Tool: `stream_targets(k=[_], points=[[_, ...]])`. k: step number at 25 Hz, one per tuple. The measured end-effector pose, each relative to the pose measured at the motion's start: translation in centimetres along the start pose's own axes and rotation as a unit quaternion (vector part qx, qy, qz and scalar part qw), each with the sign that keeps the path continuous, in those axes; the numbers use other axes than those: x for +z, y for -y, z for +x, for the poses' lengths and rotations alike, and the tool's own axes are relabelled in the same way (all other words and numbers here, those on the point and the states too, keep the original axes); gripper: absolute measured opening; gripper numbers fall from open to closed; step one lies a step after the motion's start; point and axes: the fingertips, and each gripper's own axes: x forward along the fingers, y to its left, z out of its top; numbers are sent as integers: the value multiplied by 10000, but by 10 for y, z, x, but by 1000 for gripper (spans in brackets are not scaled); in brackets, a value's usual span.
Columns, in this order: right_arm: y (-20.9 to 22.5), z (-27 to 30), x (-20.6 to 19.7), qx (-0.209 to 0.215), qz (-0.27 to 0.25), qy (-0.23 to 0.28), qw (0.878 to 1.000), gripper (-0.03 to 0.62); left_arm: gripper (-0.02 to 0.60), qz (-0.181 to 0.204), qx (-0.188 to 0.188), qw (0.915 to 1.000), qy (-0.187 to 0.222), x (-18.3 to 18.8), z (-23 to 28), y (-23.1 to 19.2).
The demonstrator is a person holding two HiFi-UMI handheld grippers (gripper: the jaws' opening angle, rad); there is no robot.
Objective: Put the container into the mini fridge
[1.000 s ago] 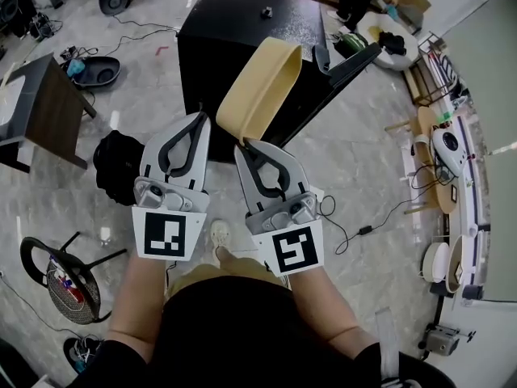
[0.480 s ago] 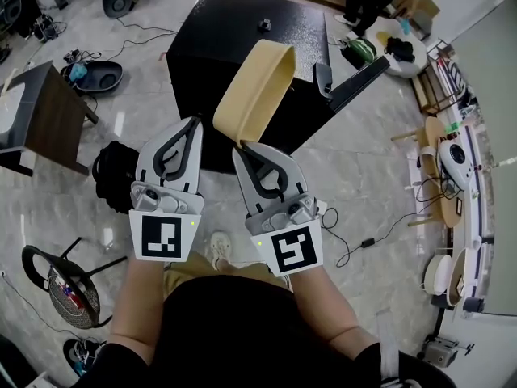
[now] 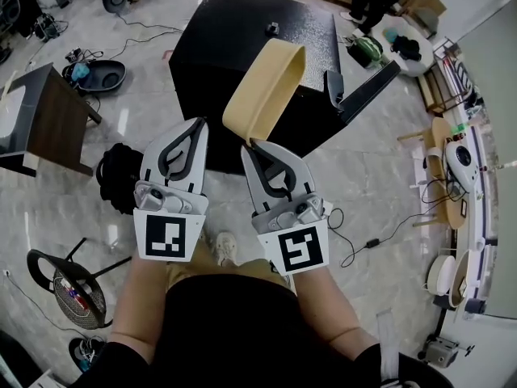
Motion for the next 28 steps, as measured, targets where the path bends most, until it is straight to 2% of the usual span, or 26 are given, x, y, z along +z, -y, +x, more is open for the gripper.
stream_targets(k=[2, 6, 8, 14, 20, 24, 28], points=[[2, 9, -6, -66, -19, -108, 9999, 40, 23, 314, -212, 9992, -136, -8, 6, -4], [4, 23, -16, -217, 71, -164, 9996, 40, 23, 191, -322, 9991, -178, -24, 11, -16], [3, 29, -21, -280, 96, -207, 9993, 40, 23, 256, -397, 9986, -225, -30, 14, -20], [7, 36, -21, -443, 224, -258, 9984, 40, 23, 270, -629, 9974, -203, -30, 22, -23], [1, 41, -25, -416, 236, -357, 9982, 40, 23, 259, -792, 9964, -184, -34, 23, -24], [-10, 47, -31, -190, 187, -560, 9981, 40, 23, 170, -836, 9962, -191, -37, 21, -29], [-28, 48, -60, 473, -720, -1485, 9852, 40, 23, 115, -879, 9959, -183, -42, 21, -32]])
